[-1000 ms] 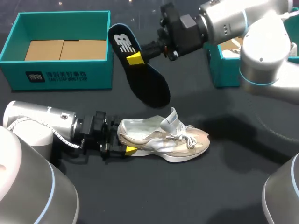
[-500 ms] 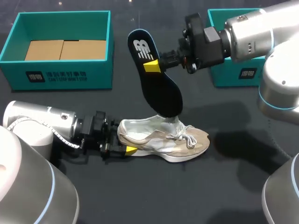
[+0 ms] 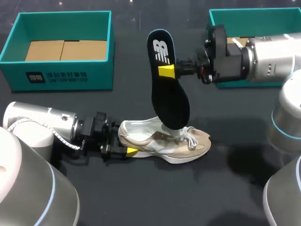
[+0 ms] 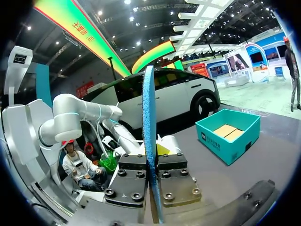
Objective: Take the shoe out of the shoebox, open the shoe tongue, remove and reinsert the insole, then place the shoe into the shoebox
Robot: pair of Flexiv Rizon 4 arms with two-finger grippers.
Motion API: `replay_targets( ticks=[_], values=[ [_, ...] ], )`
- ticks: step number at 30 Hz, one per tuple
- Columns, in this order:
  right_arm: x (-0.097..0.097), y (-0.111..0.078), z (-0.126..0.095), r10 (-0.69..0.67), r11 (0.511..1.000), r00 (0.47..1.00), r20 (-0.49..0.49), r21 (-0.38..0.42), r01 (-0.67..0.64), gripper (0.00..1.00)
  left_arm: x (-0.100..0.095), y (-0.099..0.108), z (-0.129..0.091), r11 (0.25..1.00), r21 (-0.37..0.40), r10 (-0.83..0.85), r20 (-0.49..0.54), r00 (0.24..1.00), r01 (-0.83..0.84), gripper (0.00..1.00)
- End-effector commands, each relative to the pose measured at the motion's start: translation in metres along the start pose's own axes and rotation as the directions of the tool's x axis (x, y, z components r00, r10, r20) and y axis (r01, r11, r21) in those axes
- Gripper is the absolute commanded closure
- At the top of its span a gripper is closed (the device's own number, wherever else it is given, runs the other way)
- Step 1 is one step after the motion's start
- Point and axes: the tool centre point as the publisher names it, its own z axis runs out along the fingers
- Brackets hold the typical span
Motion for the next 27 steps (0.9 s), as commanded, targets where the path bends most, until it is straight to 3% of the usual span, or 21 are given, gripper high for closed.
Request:
replay_targets(
  ticks=[1, 12, 19, 24, 27],
  values=[
    [0.020, -0.011, -0.014, -0.001, 0.998, 0.999, 0.043, -0.057, 0.003, 1.00, 0.001, 0.001, 0.001, 1.000, -0.001, 0.000, 0.002, 1.000, 0.000, 1.00],
    [0.021, -0.014, -0.016, 0.012, 0.998, 0.999, 0.053, -0.067, -0.009, 1.00, 0.001, 0.001, 0.001, 1.000, -0.001, 0.000, 0.002, 1.000, 0.000, 1.00],
    [0.052, -0.039, -0.051, 0.085, 0.985, 0.992, 0.092, -0.158, -0.069, 1.00, 0.001, 0.001, 0.001, 1.000, -0.001, 0.000, 0.002, 1.000, 0.000, 1.00],
    [0.081, -0.037, -0.070, 0.082, 0.975, 0.991, 0.106, -0.213, -0.058, 1.00, 0.001, 0.001, 0.001, 1.000, -0.001, 0.000, 0.002, 1.000, 0.000, 1.00],
    [0.085, -0.035, -0.073, 0.085, 0.973, 0.989, 0.121, -0.225, -0.056, 1.00, 0.001, 0.001, 0.001, 1.000, -0.001, 0.000, 0.002, 1.000, 0.000, 1.00]
  ],
)
